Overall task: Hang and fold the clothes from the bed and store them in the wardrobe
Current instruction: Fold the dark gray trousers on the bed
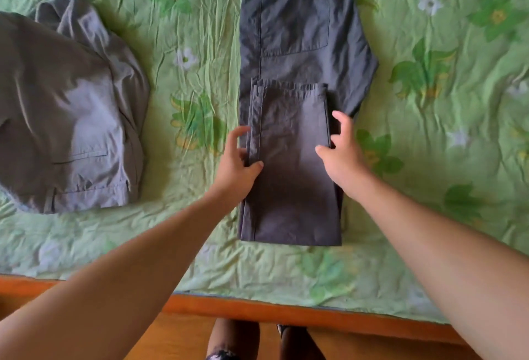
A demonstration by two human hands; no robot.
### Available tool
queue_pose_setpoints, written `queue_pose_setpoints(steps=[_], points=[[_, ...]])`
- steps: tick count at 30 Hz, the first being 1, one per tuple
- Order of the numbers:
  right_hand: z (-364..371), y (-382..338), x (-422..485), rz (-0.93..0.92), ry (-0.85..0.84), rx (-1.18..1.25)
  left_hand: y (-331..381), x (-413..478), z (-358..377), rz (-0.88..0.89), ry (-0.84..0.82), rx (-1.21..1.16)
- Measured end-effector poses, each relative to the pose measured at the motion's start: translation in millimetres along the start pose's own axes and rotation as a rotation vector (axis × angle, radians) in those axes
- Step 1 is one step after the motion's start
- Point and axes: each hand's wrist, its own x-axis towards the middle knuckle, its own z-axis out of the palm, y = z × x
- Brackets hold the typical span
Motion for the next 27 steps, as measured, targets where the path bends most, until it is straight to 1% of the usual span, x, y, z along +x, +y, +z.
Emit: queue_pose_setpoints(steps=[2,3,4,5,8,9,11,12,13,15,17,19,21,24,26,27], points=[[-1,-15,26,-0.034,0.015,0.017,6,23,-1,0.061,0.008,0.099],[1,-21,33,-0.05,0.019,0.041,7,29,-1,0.057,0.03,0.1],[3,-24,39,-0.079,0.023,0.035,7,30,-3,0.045,0.055,0.109],[4,-25,40,-0.13,0.036,-0.023,5,29,-6,0.051,0.074,0.156],[-1,-16,32,-0.356,0.099,-0.412,-6,24,-14,0.156,0.039,0.508],[-4,-9,27,-0.436,0.146,-0.542,-9,24,-15,0.211,0.016,0.625],[-2,3,13,-0.562,0.231,-0.741,-10,31,-14,0.377,-0.041,0.813],[4,7,8,-0.611,0.224,-0.818,-10,38,-12,0.462,-0.083,0.885],[11,8,6,-0.651,0.18,-0.882,-9,48,-9,0.526,-0.129,0.936],[23,9,12,-0.702,0.089,-0.984,-8,69,-1,0.584,-0.19,0.984],[26,5,29,-0.701,0.072,-1.045,-8,85,3,0.612,-0.188,1.0],[24,1,50,-0.671,0.086,-1.083,-9,92,3,0.652,-0.126,1.071],[22,-4,70,-0.679,0.075,-1.111,-7,98,-1,0.657,-0.044,1.185],[17,-17,102,-0.734,0.035,-1.19,12,121,-3,0.555,0.041,1.238],[8,-28,127,-0.723,0.045,-1.222,32,148,-3,0.486,0.046,1.249],[2,-35,142,-0.709,0.049,-1.233,42,163,-2,0.482,0.036,1.259]])
